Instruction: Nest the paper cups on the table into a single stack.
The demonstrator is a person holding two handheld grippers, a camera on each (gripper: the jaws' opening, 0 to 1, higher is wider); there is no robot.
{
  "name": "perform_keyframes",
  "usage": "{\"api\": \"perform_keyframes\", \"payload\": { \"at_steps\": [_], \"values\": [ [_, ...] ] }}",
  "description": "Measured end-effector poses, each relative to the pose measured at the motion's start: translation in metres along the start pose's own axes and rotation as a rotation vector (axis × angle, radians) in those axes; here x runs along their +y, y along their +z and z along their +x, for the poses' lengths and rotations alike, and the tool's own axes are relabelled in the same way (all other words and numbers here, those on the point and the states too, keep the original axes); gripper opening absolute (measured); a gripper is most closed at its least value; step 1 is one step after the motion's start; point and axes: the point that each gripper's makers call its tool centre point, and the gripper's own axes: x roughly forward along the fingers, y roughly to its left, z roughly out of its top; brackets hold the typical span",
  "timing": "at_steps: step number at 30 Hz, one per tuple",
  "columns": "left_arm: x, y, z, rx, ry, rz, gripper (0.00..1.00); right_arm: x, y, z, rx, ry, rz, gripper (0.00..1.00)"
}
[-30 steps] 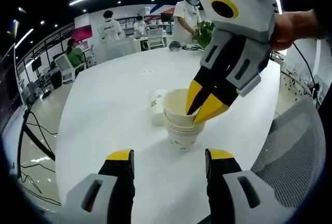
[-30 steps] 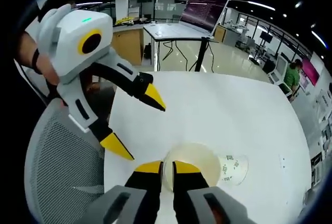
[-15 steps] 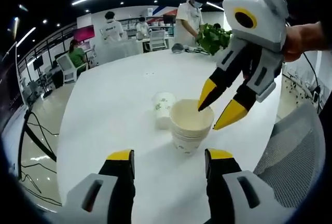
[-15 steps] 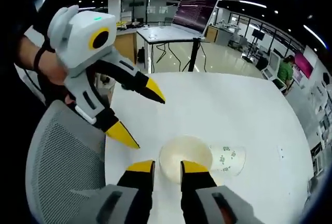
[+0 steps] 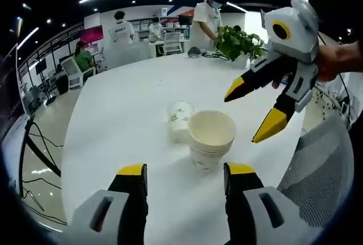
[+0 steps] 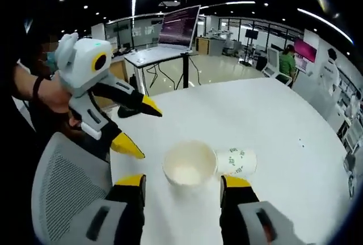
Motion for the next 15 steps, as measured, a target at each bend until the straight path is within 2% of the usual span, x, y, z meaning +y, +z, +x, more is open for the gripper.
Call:
{"api": "perform_keyframes", "payload": {
  "at_steps": [3, 9, 11, 14, 15],
  "values": [
    [0.002, 0.003, 0.002, -0.004, -0.004, -0.017, 0.53, -0.007, -0.013, -0.006, 0.026, -0.051, 0.002, 0.61],
    [0.013, 0.013, 0.012, -0.011, -0.016, -0.036, 0.53, -0.009, -0.032, -0.016, 0.012, -0.075, 0.064, 0.68],
    [0.012, 0.022, 0.012, -0.022, -0.015, -0.044, 0.53, -0.012, -0.033, -0.027, -0.029, -0.119, 0.123, 0.69],
    [0.020, 0.028, 0.017, -0.034, -0.008, -0.061, 0.53, -0.014, -0.035, -0.035, -0.091, -0.141, 0.204, 0.73],
    [0.023, 0.031, 0.018, -0.036, -0.005, -0.065, 0.53, -0.014, -0.038, -0.037, -0.089, -0.144, 0.212, 0.73]
  ]
}}
